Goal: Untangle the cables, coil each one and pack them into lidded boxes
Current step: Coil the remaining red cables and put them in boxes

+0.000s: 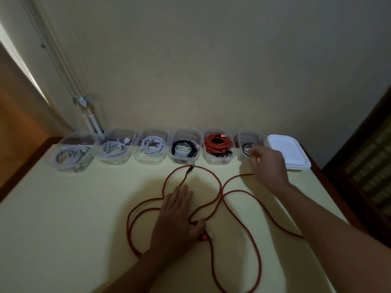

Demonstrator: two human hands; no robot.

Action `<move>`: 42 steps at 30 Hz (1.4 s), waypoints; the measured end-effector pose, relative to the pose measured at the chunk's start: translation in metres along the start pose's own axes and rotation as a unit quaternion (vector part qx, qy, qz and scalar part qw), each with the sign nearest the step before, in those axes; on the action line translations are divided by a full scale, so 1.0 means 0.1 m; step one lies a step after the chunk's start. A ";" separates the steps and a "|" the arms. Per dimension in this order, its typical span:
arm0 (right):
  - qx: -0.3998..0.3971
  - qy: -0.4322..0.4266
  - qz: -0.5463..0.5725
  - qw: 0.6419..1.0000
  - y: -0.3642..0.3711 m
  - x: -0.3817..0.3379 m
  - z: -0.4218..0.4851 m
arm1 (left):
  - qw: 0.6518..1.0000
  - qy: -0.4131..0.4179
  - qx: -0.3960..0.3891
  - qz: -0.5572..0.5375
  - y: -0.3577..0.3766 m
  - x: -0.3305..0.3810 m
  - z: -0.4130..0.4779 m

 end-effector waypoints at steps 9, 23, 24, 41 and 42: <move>-0.125 -0.173 -0.039 0.976 0.39 -0.42 -1.36 | 0.989 -0.052 -0.012 -0.136 -0.13 0.03 -0.10; -0.147 -0.187 -0.051 0.970 0.09 -0.87 -2.08 | 0.997 0.045 -0.004 -0.065 -0.58 0.02 -0.80; -0.170 -0.206 -0.068 0.961 0.13 -0.95 -2.17 | 0.997 0.044 -0.001 -0.057 -0.58 -0.02 -0.89; -0.225 -0.149 -0.097 0.958 0.09 -1.49 -2.49 | 0.998 0.015 -0.056 -0.016 -0.63 -0.08 -1.29; -0.218 -0.145 -0.092 0.961 0.08 -1.51 -2.48 | 0.998 0.000 -0.055 -0.034 -0.65 -0.07 -1.28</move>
Point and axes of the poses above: each hand's wrist, its own z-axis towards the middle knuckle, its own y-axis out of the palm, x = y × z, the point moved 7 cm from there along z, towards the middle knuckle, and after that the axes turned 13 degrees about -z, right-handed, at the moved point
